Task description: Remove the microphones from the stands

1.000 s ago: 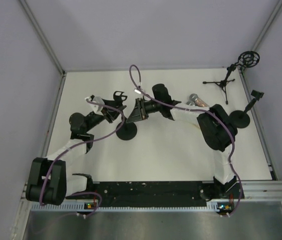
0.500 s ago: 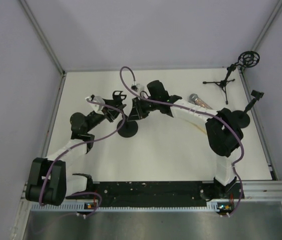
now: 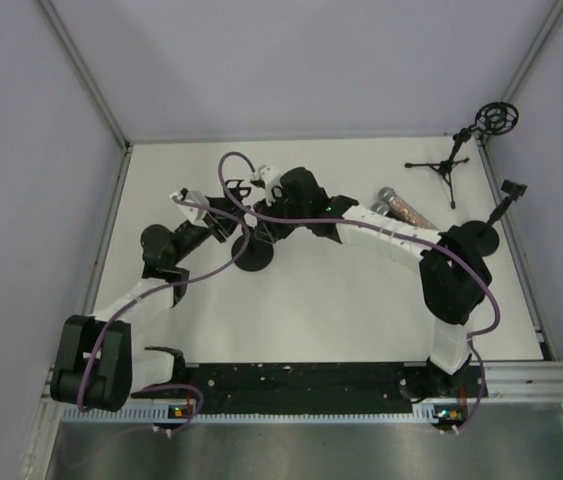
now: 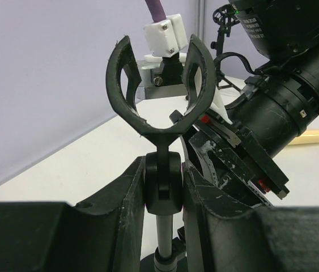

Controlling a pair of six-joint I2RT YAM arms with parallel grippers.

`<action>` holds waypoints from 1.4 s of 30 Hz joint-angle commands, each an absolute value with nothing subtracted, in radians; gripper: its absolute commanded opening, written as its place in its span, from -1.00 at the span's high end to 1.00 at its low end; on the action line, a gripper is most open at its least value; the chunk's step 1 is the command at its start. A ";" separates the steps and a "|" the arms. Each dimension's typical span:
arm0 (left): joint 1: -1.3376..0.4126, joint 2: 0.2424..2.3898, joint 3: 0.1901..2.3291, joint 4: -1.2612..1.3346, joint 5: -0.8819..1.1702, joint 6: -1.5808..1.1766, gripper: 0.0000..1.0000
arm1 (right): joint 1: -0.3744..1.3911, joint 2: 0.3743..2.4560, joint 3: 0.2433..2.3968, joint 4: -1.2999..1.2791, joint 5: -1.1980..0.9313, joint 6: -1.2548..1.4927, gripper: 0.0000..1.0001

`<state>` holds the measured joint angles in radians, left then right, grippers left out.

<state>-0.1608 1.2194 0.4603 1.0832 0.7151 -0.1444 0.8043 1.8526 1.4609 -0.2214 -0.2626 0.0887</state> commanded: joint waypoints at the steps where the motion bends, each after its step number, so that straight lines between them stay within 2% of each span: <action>1: -0.163 1.209 0.471 1.035 0.736 -0.163 0.95 | 0.770 1.799 1.493 -0.227 -0.142 0.012 0.15; 6: -0.163 1.207 0.466 1.037 0.735 -0.163 0.96 | 0.715 1.763 1.490 -0.195 -0.492 0.092 -0.12; 10: -0.163 1.210 0.466 1.039 0.739 -0.161 0.96 | 0.643 1.784 1.454 -0.100 -0.736 0.216 -0.15; 16: -0.163 1.213 0.468 1.040 0.739 -0.163 0.96 | 0.635 1.789 1.312 0.150 -0.879 0.294 -0.15; 25: -0.163 1.221 0.471 1.032 0.742 -0.166 0.96 | 0.638 1.804 1.195 0.494 -0.873 0.434 -0.09; 36: -0.163 1.227 0.471 1.032 0.742 -0.152 0.97 | 0.647 1.870 1.193 0.526 -0.769 0.422 0.10; 42: -0.163 1.233 0.472 1.032 0.746 -0.155 0.97 | 0.670 1.901 1.210 0.492 -0.739 0.397 0.14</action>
